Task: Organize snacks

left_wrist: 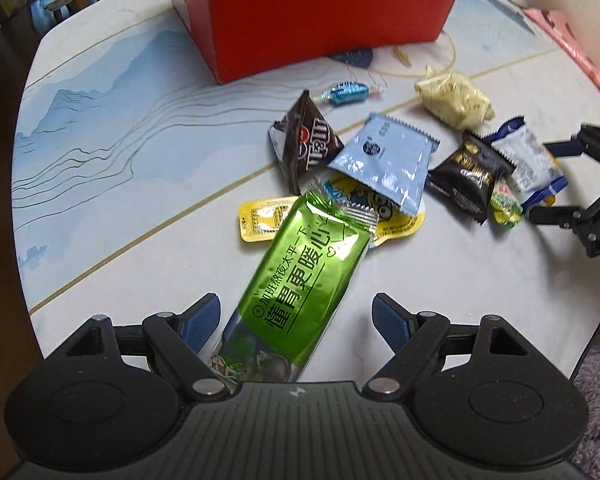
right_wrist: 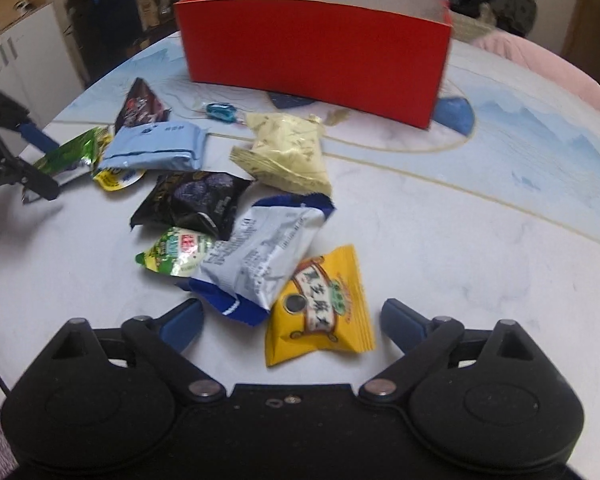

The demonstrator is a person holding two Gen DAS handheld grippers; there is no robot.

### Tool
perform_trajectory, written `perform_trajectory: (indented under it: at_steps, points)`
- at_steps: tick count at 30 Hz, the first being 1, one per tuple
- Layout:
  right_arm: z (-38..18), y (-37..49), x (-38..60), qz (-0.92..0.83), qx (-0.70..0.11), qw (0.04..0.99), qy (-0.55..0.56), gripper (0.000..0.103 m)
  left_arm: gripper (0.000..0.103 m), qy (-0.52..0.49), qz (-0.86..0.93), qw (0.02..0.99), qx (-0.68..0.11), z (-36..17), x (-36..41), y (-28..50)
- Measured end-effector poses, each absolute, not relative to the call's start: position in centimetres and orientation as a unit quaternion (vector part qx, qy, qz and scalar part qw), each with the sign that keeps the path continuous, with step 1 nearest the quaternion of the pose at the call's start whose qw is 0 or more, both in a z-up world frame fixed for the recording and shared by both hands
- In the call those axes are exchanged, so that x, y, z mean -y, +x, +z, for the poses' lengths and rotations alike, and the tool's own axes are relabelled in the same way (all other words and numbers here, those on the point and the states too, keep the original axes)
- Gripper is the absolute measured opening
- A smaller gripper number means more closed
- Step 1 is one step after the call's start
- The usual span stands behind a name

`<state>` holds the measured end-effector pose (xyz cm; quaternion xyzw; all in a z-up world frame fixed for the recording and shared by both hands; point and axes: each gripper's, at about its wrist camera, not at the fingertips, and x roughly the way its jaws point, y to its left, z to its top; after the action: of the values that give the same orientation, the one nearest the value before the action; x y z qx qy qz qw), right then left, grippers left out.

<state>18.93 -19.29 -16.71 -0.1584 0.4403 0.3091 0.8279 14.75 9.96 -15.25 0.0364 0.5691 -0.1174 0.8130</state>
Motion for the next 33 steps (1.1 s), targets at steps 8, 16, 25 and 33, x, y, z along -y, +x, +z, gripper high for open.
perform_trajectory:
  at_steps: [8,16,25,33]
  points:
    - [-16.4,19.1,19.2,0.317,-0.430,0.828,-0.171,0.084,0.078,0.041,-0.111,0.815,-0.568,-15.7,-9.5,14.9]
    - [-16.1,18.9,19.8,0.308,-0.424,0.836,-0.165,0.067,0.059,0.006,-0.082,0.822,-0.564,-15.3,-10.2,15.2]
    - [-16.0,18.1,20.8,0.269,-0.425,0.853,-0.141,0.051,0.057,-0.013,-0.041,0.826,-0.562,-15.2,-9.8,14.0]
    - [-15.7,16.8,22.6,0.222,-0.433,0.868,-0.094,0.049,0.052,-0.082,0.008,0.825,-0.559,-14.9,-10.5,12.4]
